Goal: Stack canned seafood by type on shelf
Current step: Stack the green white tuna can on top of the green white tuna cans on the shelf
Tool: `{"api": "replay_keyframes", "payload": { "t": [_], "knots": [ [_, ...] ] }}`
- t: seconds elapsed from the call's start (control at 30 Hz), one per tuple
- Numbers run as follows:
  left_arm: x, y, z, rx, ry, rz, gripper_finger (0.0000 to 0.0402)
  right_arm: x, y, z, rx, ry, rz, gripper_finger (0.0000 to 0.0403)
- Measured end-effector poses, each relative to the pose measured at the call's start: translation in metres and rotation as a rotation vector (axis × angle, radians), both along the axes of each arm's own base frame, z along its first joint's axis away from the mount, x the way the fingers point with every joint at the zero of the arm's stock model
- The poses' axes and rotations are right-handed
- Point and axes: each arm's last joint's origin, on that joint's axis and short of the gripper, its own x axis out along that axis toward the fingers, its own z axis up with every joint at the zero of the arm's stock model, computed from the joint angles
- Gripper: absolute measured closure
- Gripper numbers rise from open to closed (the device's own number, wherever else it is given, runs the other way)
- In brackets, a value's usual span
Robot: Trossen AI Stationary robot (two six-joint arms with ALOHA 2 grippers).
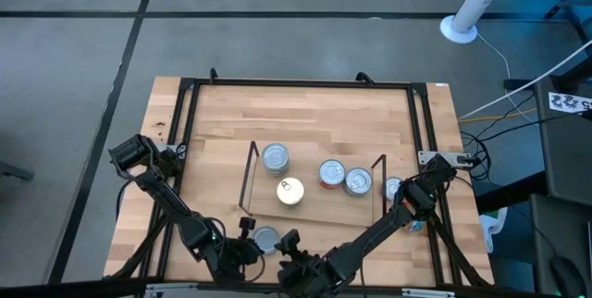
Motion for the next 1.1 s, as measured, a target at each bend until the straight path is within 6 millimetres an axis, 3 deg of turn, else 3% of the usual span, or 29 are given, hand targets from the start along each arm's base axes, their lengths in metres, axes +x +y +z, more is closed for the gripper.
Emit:
{"api": "replay_keyframes", "payload": {
  "t": [0.43,0.53,1.1],
  "knots": [
    [0.011,0.006,0.003,-0.063,-0.037,0.056,0.0401,-0.012,-0.009,-0.017,-0.106,0.141,0.004,0.0116],
    [0.014,0.008,0.004,-0.079,-0.04,0.078,0.0401,-0.013,-0.011,-0.025,-0.128,0.13,-0.01,0.0116],
    [0.031,0.016,0.01,-0.175,-0.109,0.145,0.0401,-0.012,-0.012,-0.026,-0.122,0.082,-0.085,0.0116]
  ]
}}
